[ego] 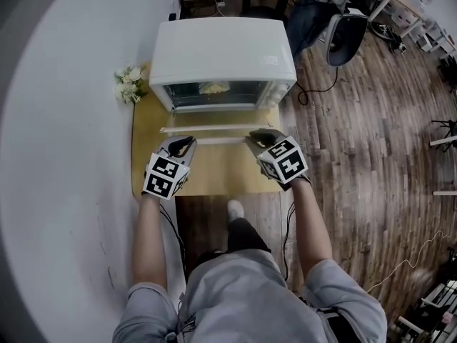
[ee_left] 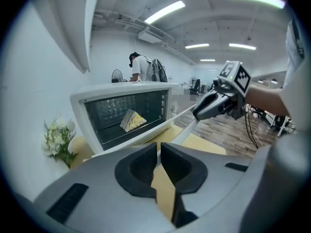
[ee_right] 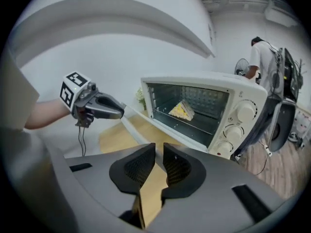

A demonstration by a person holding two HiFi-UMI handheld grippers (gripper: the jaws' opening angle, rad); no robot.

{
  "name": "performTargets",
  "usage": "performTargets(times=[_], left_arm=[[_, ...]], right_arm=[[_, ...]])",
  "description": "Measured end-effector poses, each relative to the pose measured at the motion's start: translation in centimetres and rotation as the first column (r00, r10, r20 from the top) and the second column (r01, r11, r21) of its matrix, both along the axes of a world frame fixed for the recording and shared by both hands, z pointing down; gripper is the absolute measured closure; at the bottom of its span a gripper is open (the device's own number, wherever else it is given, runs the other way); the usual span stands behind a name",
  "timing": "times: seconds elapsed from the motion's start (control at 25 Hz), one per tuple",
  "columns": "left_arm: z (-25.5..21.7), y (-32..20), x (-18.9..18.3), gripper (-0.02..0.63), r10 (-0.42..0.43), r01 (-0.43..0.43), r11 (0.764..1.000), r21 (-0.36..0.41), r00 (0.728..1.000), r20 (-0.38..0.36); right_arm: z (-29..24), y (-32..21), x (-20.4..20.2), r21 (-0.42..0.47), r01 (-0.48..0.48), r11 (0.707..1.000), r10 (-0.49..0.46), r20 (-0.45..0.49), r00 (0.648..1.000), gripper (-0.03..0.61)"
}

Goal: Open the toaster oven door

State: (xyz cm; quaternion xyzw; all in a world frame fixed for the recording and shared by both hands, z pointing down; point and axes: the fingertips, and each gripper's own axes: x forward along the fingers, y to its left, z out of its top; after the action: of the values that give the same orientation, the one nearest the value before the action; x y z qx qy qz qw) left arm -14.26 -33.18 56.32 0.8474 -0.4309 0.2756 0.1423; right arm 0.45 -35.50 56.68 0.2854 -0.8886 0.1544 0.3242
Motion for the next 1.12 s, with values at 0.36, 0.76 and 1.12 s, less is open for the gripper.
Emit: performTargets(times=[0.36,0.76,1.12], left_arm=[[0.9,1.0,-0.2,0.594,-0.165,0.169,0.982,0.083,0.985,-0.055],[1.5,1.7,-0.4,0.594,-0.288,0.305,0.94,0.152,0.949,-0.124],[2.7,2.8,-0.3,0.597,-0.327,0.346,0.921,0.178,0.936,-0.127]], right_arm=[[0.7,0.7,1.1,0.074,-0.273,0.959,0.26,0.151,0.954,0.573],[1.3,1.3,1.8,0.15,-0.467,0.871,0.423,0.253,0.87,0.578],[2.2,2.5,1.9,0.278,-0.492,0.825,0.435,0.243,0.867,0.578]])
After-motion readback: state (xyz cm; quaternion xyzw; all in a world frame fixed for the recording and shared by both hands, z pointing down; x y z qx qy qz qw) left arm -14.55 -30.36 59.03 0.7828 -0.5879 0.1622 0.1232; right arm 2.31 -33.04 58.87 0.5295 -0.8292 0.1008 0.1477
